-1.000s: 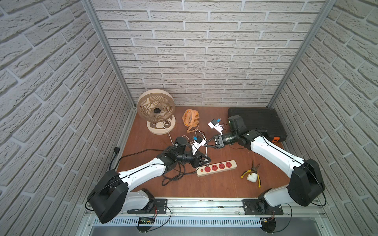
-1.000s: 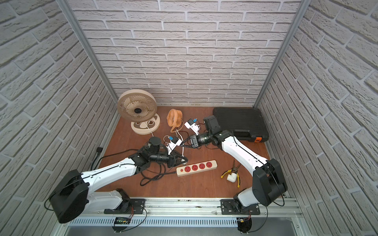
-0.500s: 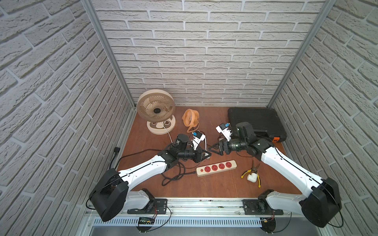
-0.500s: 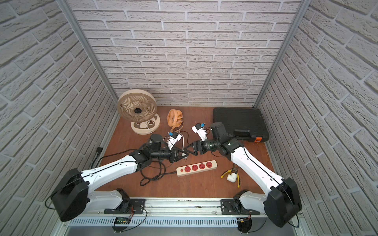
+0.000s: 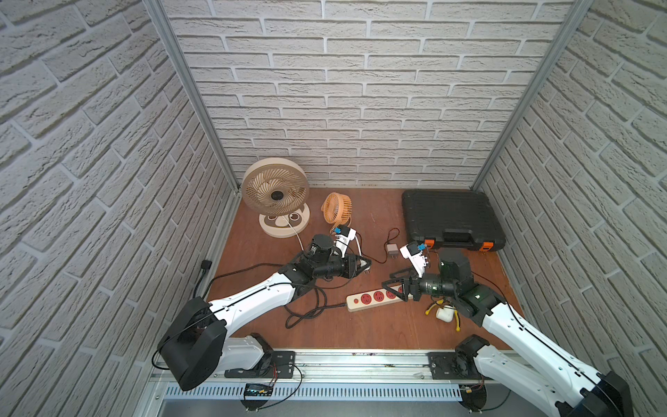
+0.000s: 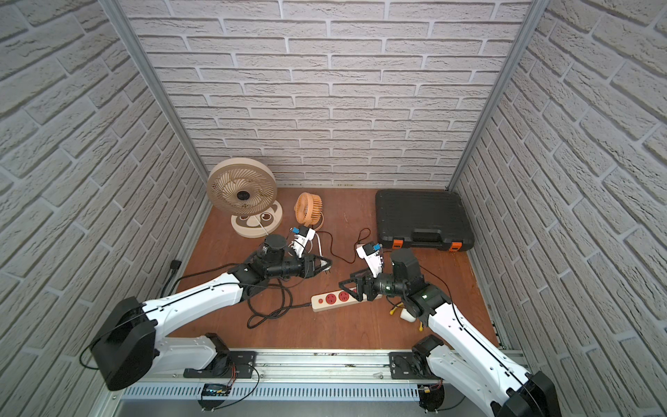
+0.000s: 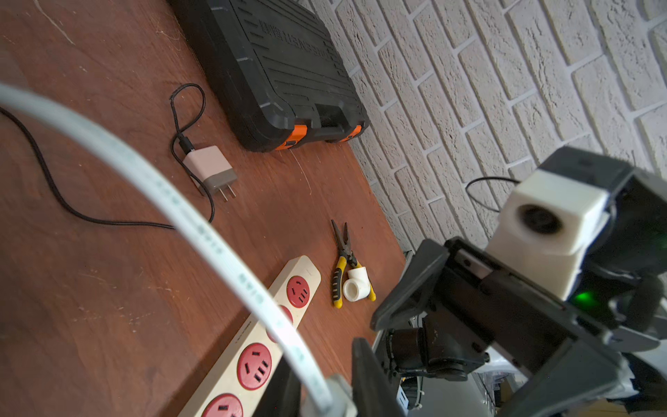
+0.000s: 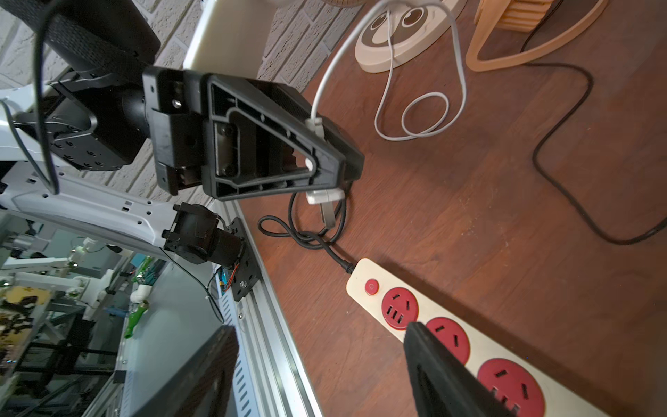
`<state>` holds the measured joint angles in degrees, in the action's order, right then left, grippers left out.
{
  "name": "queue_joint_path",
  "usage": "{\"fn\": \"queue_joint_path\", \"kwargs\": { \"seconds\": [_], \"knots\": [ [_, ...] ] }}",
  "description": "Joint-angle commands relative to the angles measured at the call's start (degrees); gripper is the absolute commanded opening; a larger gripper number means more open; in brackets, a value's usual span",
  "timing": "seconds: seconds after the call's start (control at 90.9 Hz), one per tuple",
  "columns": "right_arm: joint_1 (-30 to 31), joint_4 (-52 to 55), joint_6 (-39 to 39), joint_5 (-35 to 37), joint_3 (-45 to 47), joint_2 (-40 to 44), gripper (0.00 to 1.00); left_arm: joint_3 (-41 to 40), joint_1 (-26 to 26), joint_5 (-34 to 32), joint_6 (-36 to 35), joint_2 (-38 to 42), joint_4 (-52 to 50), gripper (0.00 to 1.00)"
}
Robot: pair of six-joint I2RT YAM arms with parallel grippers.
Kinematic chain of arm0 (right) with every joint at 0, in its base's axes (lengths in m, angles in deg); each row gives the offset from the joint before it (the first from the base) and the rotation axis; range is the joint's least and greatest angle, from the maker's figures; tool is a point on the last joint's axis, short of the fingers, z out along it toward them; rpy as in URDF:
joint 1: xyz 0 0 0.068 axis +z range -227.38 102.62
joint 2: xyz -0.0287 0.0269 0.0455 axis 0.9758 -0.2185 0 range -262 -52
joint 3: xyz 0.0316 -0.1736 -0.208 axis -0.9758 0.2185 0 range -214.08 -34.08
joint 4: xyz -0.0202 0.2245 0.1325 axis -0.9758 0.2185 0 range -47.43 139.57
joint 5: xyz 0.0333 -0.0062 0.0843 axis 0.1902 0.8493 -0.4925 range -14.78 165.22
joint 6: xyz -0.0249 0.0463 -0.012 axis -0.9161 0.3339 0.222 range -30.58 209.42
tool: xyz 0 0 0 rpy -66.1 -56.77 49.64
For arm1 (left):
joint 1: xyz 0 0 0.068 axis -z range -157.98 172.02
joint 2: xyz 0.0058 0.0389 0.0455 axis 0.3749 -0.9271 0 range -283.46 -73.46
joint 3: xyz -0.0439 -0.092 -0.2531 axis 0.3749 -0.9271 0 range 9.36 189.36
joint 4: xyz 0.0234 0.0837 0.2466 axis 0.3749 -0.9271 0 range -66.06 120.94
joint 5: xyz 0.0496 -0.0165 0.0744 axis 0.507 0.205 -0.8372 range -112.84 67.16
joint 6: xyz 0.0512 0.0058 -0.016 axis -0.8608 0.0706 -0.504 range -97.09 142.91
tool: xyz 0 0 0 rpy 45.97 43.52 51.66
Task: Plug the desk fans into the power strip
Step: Pick up the plug from the center of the board.
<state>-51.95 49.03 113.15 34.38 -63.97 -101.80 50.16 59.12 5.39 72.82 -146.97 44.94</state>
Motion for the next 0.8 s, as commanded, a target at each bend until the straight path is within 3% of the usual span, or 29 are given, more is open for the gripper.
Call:
{"fn": "queue_joint_path", "kwargs": {
  "seconds": [0.0, 0.275, 0.484, 0.792],
  "knots": [
    [0.96, -13.03, 4.20, -4.63, 2.04, -2.52, 0.71, 0.84, 0.46, -0.96, 4.08, -0.25, 4.50, 0.00],
    [4.33, -21.37, 6.22, -3.38, 0.83, -8.73, 0.60, 0.16, 1.89, -0.57, 7.00, -1.04, 7.57, 0.00],
    [6.05, -23.22, 7.20, -2.55, -1.95, -13.27, 0.45, 0.12, 2.93, -0.54, 7.22, -0.72, 8.01, 0.00],
    [6.37, -23.18, 7.87, -1.80, -2.61, -13.67, 0.15, -1.32, 3.03, -0.28, 7.14, 1.08, 8.39, 0.00]
  ]
}}
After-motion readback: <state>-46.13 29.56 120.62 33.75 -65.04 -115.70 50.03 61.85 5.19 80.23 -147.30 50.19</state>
